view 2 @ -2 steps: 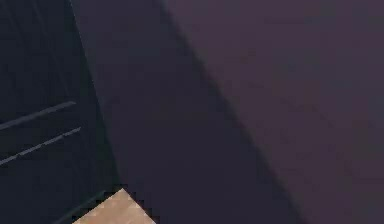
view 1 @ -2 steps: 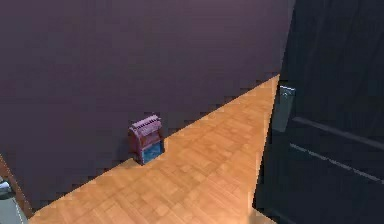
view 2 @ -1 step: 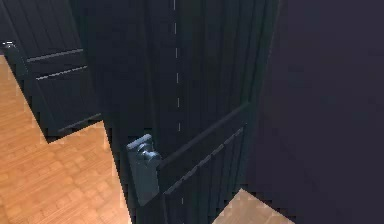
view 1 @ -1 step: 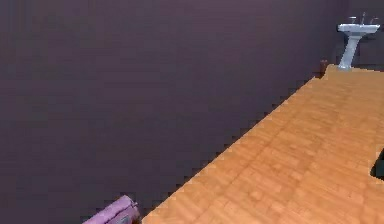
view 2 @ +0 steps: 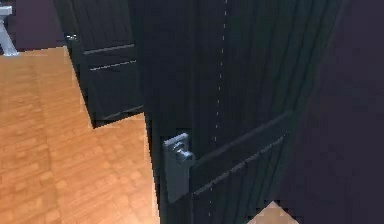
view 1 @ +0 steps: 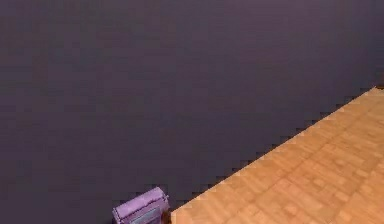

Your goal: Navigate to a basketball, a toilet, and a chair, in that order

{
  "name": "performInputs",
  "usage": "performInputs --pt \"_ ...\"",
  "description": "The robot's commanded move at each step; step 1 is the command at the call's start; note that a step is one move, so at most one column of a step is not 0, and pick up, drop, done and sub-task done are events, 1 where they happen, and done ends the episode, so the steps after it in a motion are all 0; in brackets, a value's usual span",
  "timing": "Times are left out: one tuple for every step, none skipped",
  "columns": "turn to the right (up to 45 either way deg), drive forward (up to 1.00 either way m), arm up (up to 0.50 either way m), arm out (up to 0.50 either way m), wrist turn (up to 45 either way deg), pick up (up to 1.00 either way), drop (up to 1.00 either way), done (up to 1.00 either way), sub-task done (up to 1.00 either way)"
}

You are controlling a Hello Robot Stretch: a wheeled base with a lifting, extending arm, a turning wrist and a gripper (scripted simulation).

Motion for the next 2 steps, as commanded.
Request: performInputs --pt "0.0 0.10 0.00 0.00 0.0 0.00 0.00 0.00 0.00" --pt "45.0 0.00 0.00 0.00 0.0 0.00 0.00 0.00 0.00"
